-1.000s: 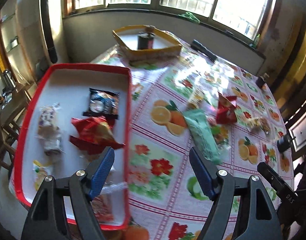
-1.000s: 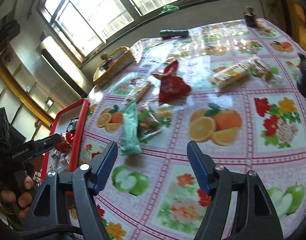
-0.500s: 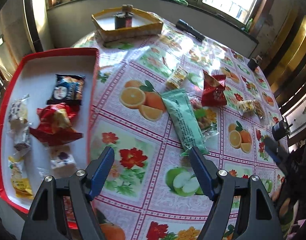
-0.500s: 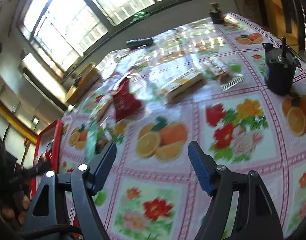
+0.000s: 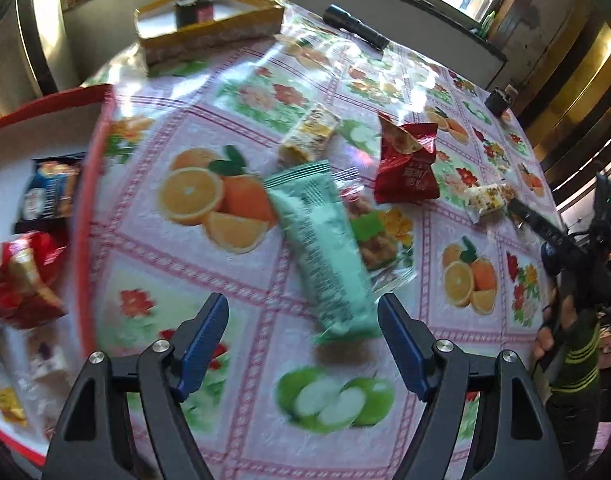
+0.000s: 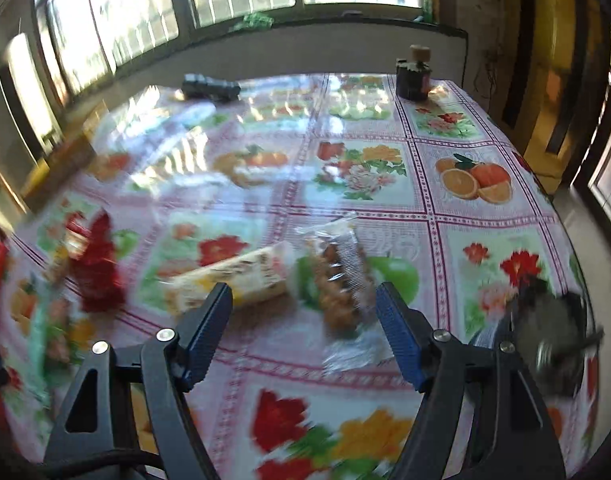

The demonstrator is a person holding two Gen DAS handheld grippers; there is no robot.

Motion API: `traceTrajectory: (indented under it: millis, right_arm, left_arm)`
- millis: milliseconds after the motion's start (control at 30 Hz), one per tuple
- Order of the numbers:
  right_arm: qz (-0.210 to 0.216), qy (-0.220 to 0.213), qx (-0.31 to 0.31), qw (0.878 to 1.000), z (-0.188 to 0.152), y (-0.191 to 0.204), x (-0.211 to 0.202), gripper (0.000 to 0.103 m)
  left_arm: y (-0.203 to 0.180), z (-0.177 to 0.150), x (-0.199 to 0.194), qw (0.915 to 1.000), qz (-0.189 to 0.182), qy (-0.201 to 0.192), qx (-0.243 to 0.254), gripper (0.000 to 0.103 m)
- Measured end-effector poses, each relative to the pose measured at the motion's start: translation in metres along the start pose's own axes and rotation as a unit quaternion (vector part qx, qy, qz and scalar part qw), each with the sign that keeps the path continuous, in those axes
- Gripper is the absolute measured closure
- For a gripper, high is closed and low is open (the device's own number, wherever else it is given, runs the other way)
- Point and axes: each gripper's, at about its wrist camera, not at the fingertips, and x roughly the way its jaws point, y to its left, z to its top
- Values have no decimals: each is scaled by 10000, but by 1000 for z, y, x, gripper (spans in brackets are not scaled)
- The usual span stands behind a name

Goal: Organize snacks
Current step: 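Grasp the green bar packet with the left tool while the right tool grasps a peanut-candy packet, then carry the green bar packet and peanut-candy packet into the tray and open both tools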

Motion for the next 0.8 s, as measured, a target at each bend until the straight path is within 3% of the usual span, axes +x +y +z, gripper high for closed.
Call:
traceTrajectory:
  millis: [167, 233, 333, 400, 467, 500, 600, 800]
  right_arm:
    - [87, 252, -199, 9994, 0, -4, 20, 29]
    - [226, 345, -190, 9990, -1, -5, 23, 34]
    - [270, 336, -316, 9986, 0, -2, 24, 44]
    - [339, 324, -340, 9983, -1, -1, 23, 55]
    - [370, 314, -312, 9983, -1, -2, 22, 61]
    - [400, 314, -292, 9983, -2, -2, 21, 63]
    - [446, 304, -211, 9983, -3, -3, 20, 67]
    - [729, 261, 131, 9969, -18, -2, 4, 69]
  left_arm:
    - [-12, 13, 30, 9996, 74, 242, -117, 26]
    - [-15, 16, 40, 9993, 156, 316, -142, 26]
    - [-26, 15, 46, 9993, 360, 101, 96, 28]
    - [-33, 13, 47, 9993, 246, -16, 273, 48]
    - [-34, 11, 47, 9993, 166, -54, 339, 59]
    - [-33, 9, 46, 9993, 124, -57, 351, 69]
    - [-26, 5, 42, 9992, 110, -47, 374, 78]
    - [-2, -7, 28, 9997, 28, -77, 212, 79]
